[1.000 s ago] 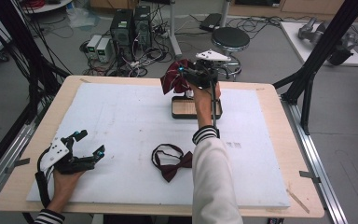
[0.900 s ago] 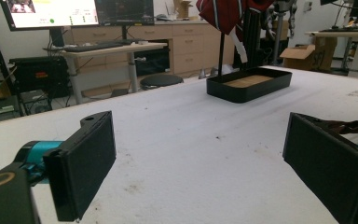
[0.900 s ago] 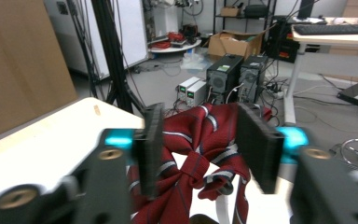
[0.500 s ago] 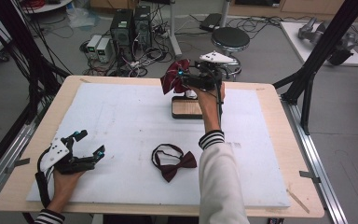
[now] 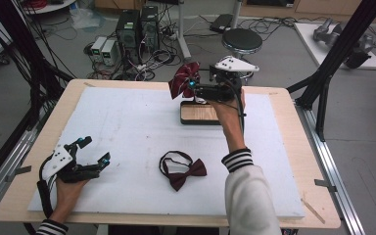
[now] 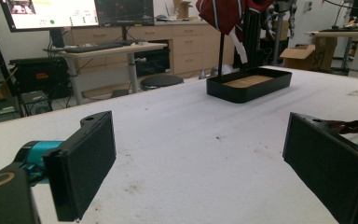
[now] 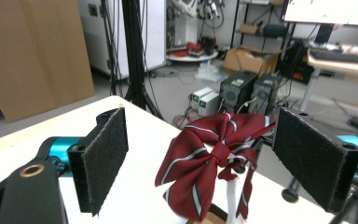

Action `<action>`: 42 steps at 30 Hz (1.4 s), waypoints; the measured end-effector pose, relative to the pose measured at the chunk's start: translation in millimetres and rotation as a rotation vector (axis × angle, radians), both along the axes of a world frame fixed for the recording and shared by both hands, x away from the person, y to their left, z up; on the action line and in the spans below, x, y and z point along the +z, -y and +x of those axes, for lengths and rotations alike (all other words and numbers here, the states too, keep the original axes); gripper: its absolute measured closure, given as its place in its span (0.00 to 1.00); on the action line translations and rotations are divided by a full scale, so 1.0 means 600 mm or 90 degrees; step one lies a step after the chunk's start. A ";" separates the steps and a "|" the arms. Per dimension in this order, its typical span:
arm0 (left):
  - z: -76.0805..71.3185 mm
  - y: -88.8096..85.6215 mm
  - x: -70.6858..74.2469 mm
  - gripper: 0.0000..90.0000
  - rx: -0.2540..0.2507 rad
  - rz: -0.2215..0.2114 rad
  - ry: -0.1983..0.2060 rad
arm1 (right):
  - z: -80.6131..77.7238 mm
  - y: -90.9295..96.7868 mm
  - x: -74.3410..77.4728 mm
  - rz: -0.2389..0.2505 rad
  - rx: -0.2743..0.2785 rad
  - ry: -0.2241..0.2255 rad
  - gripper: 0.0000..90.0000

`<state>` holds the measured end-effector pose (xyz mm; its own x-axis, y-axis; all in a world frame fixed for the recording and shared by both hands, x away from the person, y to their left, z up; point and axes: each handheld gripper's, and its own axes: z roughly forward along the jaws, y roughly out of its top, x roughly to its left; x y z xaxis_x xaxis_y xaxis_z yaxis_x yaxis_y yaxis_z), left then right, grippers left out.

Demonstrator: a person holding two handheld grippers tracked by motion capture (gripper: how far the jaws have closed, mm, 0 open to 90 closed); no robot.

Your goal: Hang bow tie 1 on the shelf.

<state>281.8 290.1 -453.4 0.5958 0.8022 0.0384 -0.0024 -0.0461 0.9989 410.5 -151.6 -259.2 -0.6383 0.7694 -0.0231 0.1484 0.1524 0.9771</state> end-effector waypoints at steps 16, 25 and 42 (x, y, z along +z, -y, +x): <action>0.001 -0.001 0.000 0.11 -0.002 -0.004 -0.004 | -0.109 0.105 -0.029 0.003 -0.005 0.012 0.19; 0.001 -0.001 0.000 0.11 -0.003 -0.006 -0.005 | -0.163 0.161 -0.064 0.031 -0.025 0.018 0.19; 0.000 -0.001 0.000 0.11 -0.004 -0.002 -0.002 | -0.220 0.200 -0.167 0.059 -0.061 0.051 0.19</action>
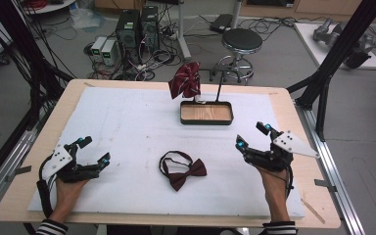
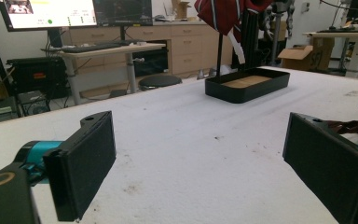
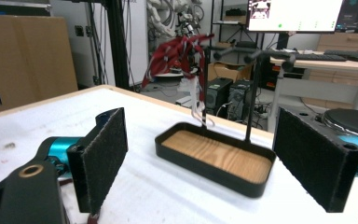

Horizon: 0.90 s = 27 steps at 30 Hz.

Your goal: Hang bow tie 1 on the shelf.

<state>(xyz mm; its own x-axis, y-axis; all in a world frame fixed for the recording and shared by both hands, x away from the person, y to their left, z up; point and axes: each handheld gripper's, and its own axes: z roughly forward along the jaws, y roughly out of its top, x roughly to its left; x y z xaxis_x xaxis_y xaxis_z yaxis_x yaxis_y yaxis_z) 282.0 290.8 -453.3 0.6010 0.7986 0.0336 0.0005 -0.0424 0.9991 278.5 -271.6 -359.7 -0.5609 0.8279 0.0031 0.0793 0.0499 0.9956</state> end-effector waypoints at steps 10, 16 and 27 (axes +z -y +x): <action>-0.001 0.001 0.000 0.11 0.001 0.002 0.003 | -0.014 0.008 -0.055 0.033 -0.019 0.008 0.18; -0.001 0.000 0.000 0.11 0.001 0.002 0.004 | -0.013 0.007 -0.073 0.033 -0.025 0.008 0.18; -0.002 0.001 0.000 0.11 0.005 0.002 0.007 | -0.012 0.003 -0.087 0.036 -0.028 0.002 0.18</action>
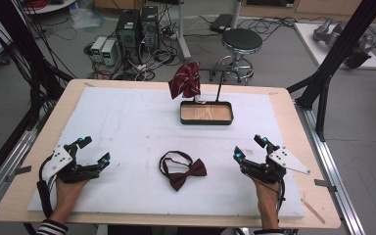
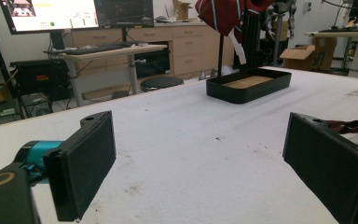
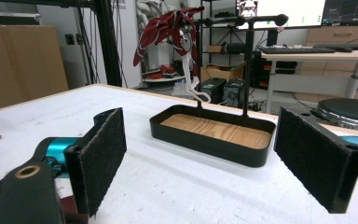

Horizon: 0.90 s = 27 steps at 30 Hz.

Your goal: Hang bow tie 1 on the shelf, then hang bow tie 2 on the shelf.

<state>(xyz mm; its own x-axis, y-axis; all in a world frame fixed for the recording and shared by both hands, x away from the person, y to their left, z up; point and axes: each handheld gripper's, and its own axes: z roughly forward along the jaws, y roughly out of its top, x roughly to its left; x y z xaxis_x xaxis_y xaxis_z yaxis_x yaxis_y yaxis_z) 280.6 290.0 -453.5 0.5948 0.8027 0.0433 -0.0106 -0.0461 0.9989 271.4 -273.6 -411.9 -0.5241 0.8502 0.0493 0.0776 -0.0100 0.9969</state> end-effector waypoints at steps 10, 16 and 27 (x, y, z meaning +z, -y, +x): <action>0.001 -0.001 0.000 0.11 -0.001 -0.003 -0.002 | 0.000 0.002 -0.004 -0.002 -0.003 -0.007 0.18; 0.001 -0.001 0.000 0.11 -0.001 -0.003 -0.004 | 0.001 0.001 -0.005 -0.008 -0.002 -0.006 0.18; 0.001 -0.001 0.000 0.11 -0.001 -0.001 -0.003 | 0.001 -0.002 -0.005 -0.010 0.003 -0.009 0.18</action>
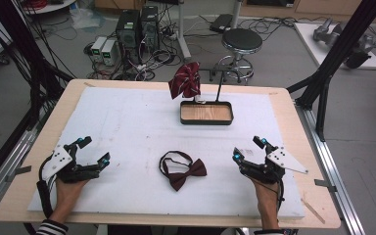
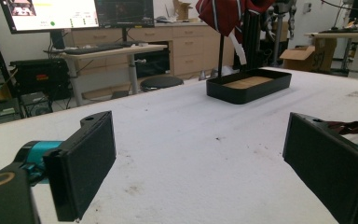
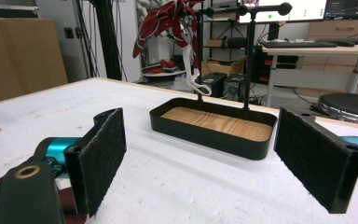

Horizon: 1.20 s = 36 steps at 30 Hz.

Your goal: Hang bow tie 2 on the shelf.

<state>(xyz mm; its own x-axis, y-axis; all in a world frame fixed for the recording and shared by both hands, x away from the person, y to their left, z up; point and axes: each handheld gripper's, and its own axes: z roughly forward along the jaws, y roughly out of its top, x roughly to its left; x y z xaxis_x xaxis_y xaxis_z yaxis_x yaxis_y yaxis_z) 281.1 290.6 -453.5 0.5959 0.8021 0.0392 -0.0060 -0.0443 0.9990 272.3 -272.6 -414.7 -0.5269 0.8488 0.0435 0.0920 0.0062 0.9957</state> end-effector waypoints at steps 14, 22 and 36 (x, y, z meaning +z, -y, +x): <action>0.000 0.000 0.000 0.11 -0.001 -0.001 -0.002 | 0.001 -0.009 0.014 -0.016 0.024 -0.003 0.18; 0.001 0.000 0.000 0.11 -0.002 -0.003 -0.003 | 0.009 -0.025 0.035 -0.043 0.053 -0.005 0.18; 0.001 0.000 0.000 0.11 -0.003 -0.004 -0.004 | 0.023 -0.050 0.050 -0.093 0.119 -0.033 0.18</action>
<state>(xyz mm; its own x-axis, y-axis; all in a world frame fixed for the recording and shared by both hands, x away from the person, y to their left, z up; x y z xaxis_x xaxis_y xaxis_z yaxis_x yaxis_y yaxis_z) 281.8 290.8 -453.4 0.5999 0.7995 0.0306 0.0001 -0.0383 0.9993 286.0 -242.8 -384.9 -0.6754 0.7363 -0.0422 0.1260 0.1717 0.9771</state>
